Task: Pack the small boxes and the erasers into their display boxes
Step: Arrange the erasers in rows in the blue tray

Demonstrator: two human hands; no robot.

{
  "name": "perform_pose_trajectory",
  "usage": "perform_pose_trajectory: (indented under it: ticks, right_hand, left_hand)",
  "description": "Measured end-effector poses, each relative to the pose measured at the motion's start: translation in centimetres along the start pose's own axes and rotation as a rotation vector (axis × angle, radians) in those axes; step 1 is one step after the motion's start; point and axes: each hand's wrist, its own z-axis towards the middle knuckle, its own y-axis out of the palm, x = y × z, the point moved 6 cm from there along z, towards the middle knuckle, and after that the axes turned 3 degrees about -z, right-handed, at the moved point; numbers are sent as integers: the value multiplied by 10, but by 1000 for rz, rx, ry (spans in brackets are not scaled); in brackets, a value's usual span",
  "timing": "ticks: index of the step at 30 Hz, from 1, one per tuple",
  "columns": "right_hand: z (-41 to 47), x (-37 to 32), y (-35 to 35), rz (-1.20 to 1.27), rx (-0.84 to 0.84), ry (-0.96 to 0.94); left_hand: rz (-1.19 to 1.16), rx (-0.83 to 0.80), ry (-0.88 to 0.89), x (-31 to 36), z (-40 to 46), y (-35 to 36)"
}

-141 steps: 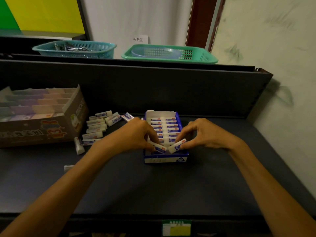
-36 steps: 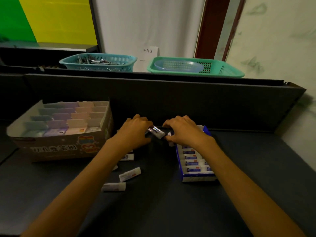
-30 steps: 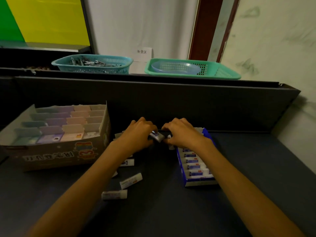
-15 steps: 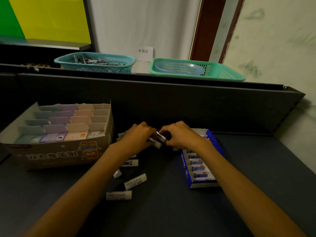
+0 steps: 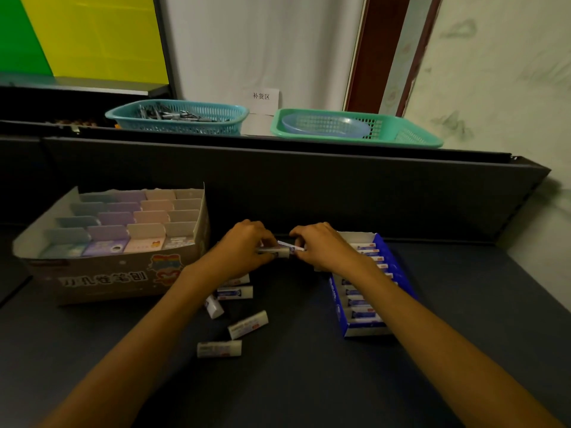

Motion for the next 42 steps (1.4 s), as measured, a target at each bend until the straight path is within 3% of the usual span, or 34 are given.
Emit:
perform_pose_trajectory:
  ticks: [8,16,42]
  right_hand:
    - [-18,4,-36,325,66,-61]
    - [-43,26,-53,452,89,-67]
    - [-77,62,-64,775,136,-93]
  left_hand:
    - [-325,82,-22,4,-12,-16]
    - [-491,112,-40,24,-12,-21]
    - [-204,153,9,66,3,-4]
